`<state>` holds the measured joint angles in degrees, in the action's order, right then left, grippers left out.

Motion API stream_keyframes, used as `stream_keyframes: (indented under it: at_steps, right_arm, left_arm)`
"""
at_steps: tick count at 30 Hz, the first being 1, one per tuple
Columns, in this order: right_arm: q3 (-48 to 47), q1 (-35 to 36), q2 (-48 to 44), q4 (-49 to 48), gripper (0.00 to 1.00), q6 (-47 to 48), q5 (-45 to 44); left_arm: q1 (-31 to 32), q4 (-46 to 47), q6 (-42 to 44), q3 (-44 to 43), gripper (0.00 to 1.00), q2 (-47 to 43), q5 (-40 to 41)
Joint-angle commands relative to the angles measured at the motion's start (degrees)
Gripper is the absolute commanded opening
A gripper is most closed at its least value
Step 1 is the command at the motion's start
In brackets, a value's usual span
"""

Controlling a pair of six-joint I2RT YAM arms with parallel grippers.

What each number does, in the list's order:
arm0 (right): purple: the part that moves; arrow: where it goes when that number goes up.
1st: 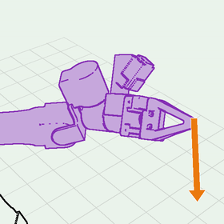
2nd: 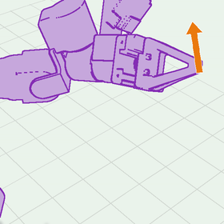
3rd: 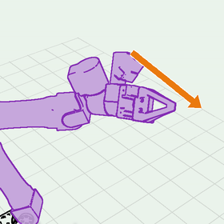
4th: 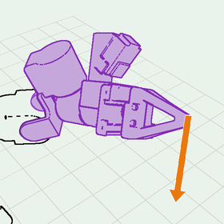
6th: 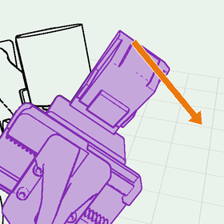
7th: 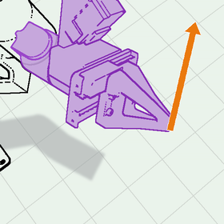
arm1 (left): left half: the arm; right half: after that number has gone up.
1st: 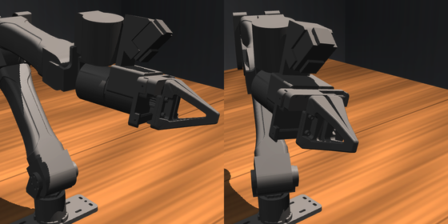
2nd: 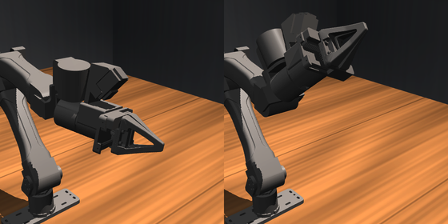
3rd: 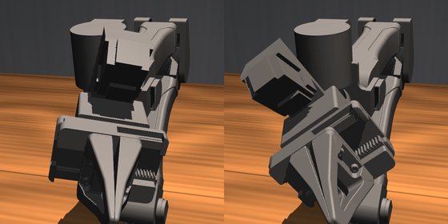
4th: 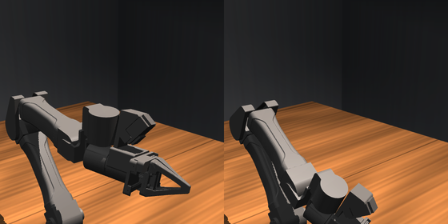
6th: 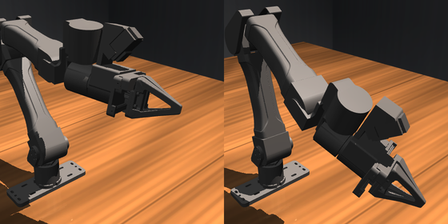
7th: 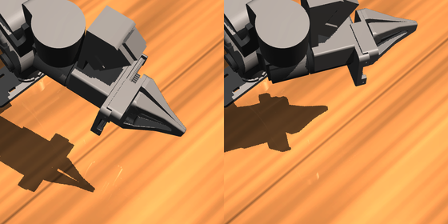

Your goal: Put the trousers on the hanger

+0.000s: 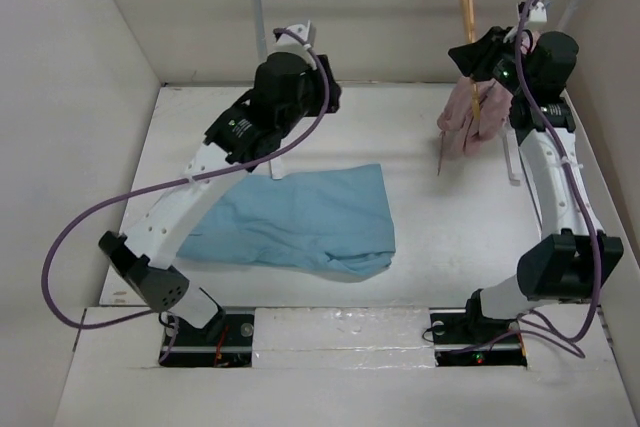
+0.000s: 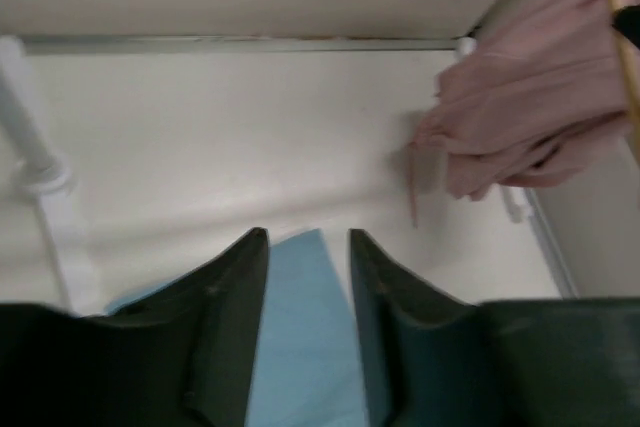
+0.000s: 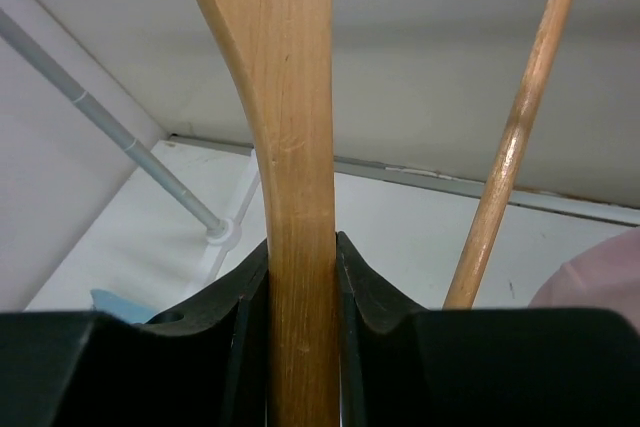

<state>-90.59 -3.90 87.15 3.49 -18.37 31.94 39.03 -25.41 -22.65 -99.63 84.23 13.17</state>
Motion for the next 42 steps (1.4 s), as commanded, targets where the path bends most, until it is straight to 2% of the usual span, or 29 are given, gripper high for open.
stream_keyframes:
  at_steps: [1,3,4,7,10,14,25,32,37,42]
  right_arm:
    - [2.40,0.21,-8.03,-2.95,0.00,2.20,1.89]
    - [5.76,0.21,-9.89,-4.61,0.00,1.76,2.51]
    - [8.47,0.21,-11.90,-4.45,0.00,1.85,2.60]
    - [12.53,0.21,-14.55,-3.84,0.00,2.72,3.56]
    - [16.83,0.74,-18.06,-0.16,0.00,5.27,3.56]
    - [22.55,2.31,-23.59,2.67,0.00,8.17,3.39]
    - [37.14,10.66,-34.85,10.30,0.00,13.01,-2.49]
    - [37.59,13.65,-38.37,14.79,0.00,16.34,-8.21]
    - [37.76,18.57,-40.48,17.87,0.00,17.67,-13.04]
    - [40.05,23.59,-42.42,20.33,0.00,17.67,-17.71]
  left_arm:
    - [3.77,1.22,-0.71,-7.85,0.41,1.99,0.65]
    - [5.88,4.04,-1.69,-9.16,0.47,2.78,-1.73]
    - [8.15,3.79,-2.13,-12.74,0.50,3.74,-2.26]
    - [13.16,0.72,-3.62,-21.96,0.51,9.10,-3.32]
    - [14.85,1.06,-5.99,-25.08,0.54,12.54,-5.17]
    - [16.87,5.09,-8.89,-22.01,0.58,13.24,-6.57]
    - [18.01,8.45,-13.20,-14.54,0.57,17.81,-5.35]
    - [18.54,7.65,-16.19,-12.08,0.49,18.61,-2.18]
    - [18.54,7.74,-17.51,-11.81,0.44,19.57,-0.34]
    - [19.07,11.35,-18.65,-8.03,0.41,18.52,-0.51]
